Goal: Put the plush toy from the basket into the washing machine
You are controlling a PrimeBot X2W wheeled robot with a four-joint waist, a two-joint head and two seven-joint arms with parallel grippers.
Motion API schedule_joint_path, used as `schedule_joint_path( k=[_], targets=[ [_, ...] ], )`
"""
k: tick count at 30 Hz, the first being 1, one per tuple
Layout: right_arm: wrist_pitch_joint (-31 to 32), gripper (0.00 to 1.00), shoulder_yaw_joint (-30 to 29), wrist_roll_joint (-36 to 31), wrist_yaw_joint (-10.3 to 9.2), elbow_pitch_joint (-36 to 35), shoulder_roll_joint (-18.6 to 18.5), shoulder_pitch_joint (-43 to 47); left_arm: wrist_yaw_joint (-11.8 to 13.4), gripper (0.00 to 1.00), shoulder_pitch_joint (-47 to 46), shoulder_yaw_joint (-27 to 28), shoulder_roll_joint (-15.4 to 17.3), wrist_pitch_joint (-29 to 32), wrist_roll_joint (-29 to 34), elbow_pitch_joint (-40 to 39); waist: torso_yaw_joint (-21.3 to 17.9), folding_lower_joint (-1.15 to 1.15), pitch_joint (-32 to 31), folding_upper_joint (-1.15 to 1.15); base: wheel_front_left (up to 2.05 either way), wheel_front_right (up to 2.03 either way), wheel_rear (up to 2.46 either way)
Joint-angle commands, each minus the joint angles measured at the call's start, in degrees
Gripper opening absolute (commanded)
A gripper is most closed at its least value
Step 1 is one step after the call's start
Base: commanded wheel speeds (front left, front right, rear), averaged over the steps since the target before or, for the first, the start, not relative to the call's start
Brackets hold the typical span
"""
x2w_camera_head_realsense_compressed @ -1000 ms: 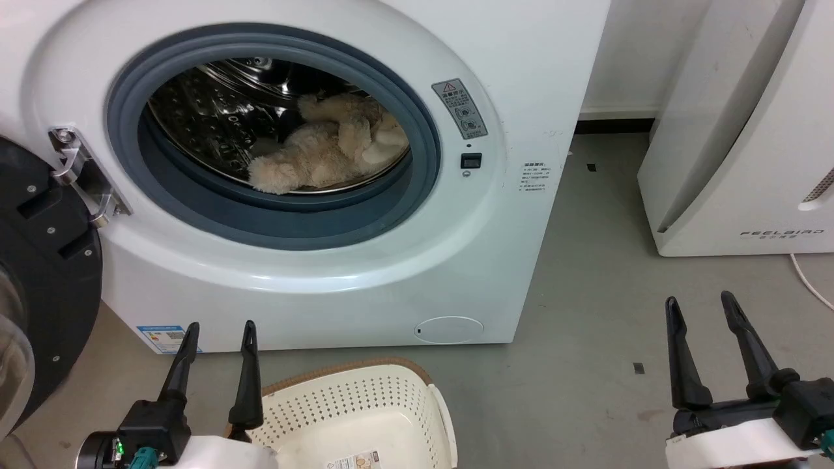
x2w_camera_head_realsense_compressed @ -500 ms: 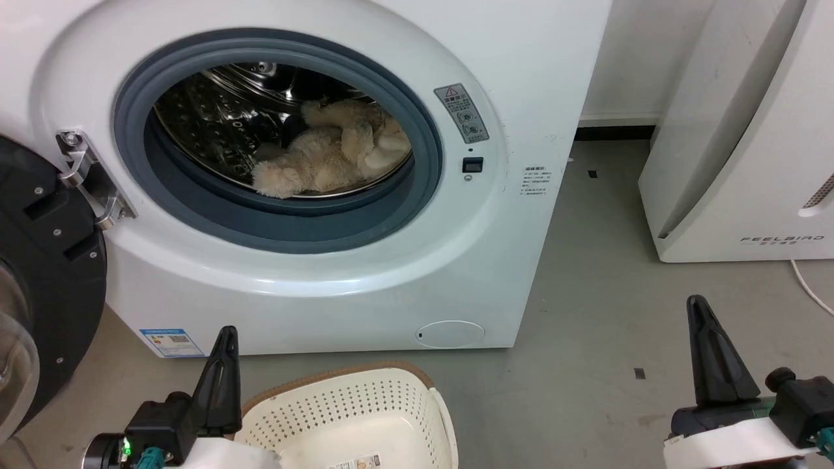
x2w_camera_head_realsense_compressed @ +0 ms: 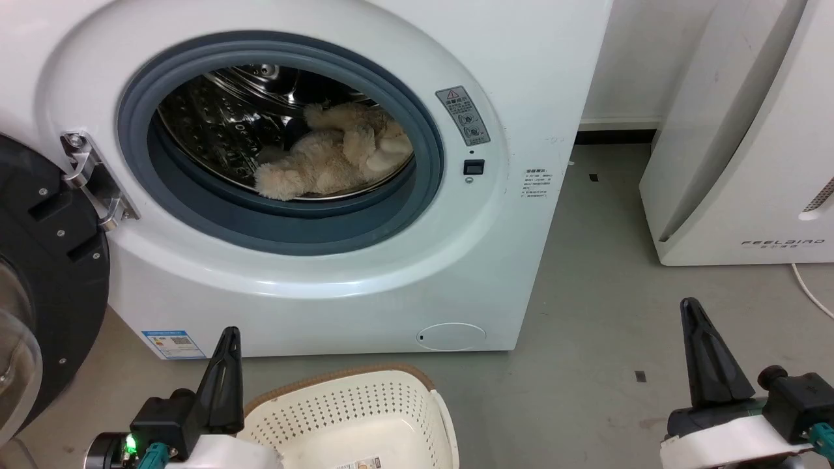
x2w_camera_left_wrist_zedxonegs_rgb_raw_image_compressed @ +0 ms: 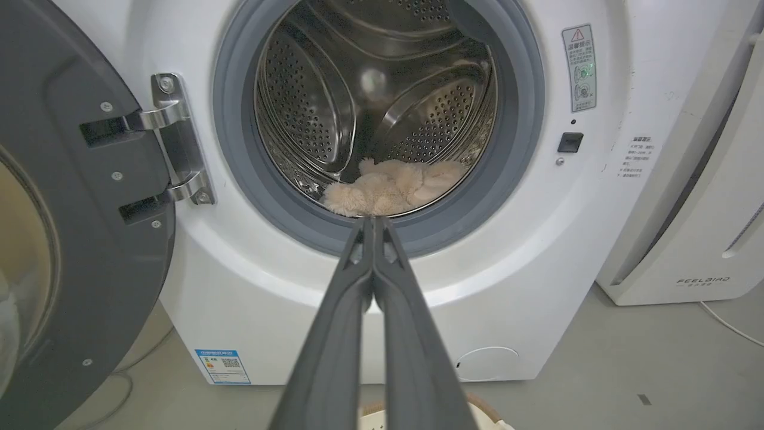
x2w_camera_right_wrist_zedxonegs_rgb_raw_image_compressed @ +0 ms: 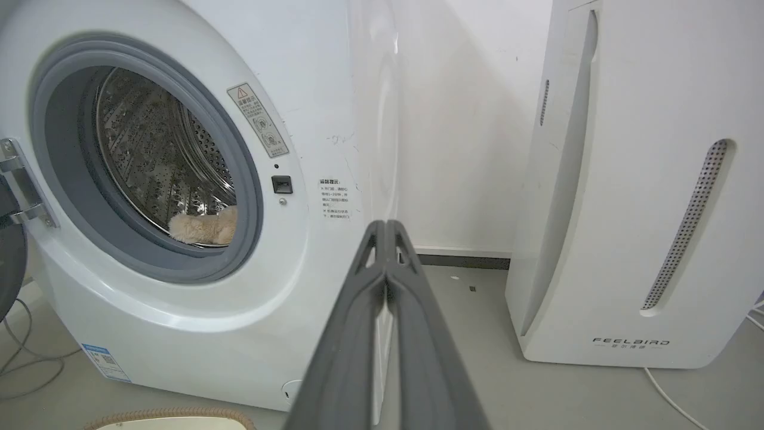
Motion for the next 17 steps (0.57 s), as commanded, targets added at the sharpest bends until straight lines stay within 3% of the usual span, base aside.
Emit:
schedule_joint_path(
  k=[1,17],
  targets=[
    [0.4,0.00,0.2,-0.4,-0.01,0.1,0.0,-0.2,-0.3,0.00,-0.4,0.3,-0.3,0.4,0.7,-0.1,0.0,0.00,0.0,0.00,0.00,0.00,0.00],
    [2.2,0.00,0.6,-1.1,-0.02,0.2,0.0,-0.3,-1.0,0.00,-0.7,1.0,-1.3,2.2,2.4,-0.3,0.2,0.00,-0.5,0.00,0.00,0.00,0.00]
  ],
)
